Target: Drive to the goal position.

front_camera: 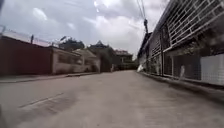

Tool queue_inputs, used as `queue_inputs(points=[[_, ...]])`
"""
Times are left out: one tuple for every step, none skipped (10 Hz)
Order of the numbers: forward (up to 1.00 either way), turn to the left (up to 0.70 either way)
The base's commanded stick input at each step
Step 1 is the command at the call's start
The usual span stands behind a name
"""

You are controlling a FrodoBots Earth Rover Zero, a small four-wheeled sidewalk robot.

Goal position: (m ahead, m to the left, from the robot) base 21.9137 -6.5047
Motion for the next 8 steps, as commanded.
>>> queue_inputs(points=[[0.5, 0.01], [0.5, 0.01], [0.5, 0.01], [0.5, 0.01], [0.5, 0.01], [0.5, 0.01], [0.5, 0.01], [0.5, 0.01]])
